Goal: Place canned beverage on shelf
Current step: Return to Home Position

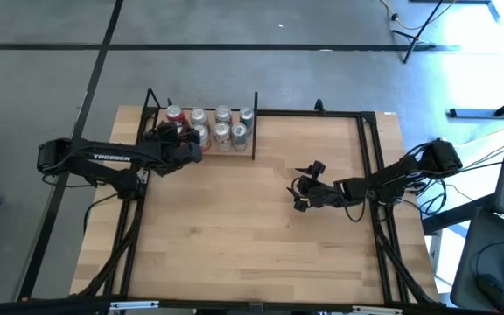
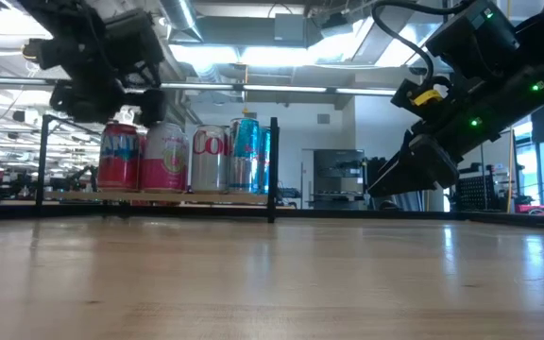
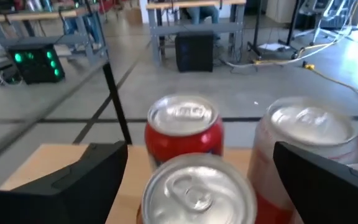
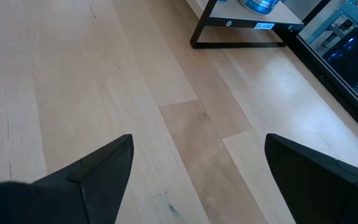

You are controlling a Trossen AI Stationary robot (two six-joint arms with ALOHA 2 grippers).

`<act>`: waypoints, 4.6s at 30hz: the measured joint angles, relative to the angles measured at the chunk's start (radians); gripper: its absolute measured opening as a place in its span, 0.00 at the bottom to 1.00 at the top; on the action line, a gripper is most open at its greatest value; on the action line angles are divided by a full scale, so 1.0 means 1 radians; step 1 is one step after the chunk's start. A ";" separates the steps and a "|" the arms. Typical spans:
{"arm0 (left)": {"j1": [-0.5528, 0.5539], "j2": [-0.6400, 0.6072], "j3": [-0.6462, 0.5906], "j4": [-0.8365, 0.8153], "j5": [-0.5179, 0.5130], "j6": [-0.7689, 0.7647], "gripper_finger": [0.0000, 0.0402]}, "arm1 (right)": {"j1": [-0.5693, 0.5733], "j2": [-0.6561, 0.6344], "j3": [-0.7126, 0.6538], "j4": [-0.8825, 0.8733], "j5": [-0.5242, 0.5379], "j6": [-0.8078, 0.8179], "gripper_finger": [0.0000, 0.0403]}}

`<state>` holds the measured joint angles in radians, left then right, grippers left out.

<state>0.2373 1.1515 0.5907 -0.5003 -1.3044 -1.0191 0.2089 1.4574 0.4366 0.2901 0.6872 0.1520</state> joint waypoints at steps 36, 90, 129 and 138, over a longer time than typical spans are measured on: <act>-0.265 0.031 0.166 0.709 1.351 0.941 0.99 | 0.000 0.000 0.042 0.134 -0.133 -0.019 0.87; -0.302 -0.490 -0.584 1.110 1.211 0.985 0.00 | 0.000 -0.955 -0.429 0.072 -0.505 -0.019 0.07; -0.218 -1.127 -0.583 0.524 1.218 0.919 0.00 | 0.000 -1.368 -0.429 -0.229 -0.496 -0.079 0.07; -0.218 -1.127 -0.583 0.524 1.218 0.917 0.00 | 0.000 -1.368 -0.429 -0.237 -0.497 -0.079 0.07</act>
<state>0.0196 0.0246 0.0074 0.0235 -0.0868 -0.1017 0.2089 0.0895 0.0078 0.0536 0.1898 0.0731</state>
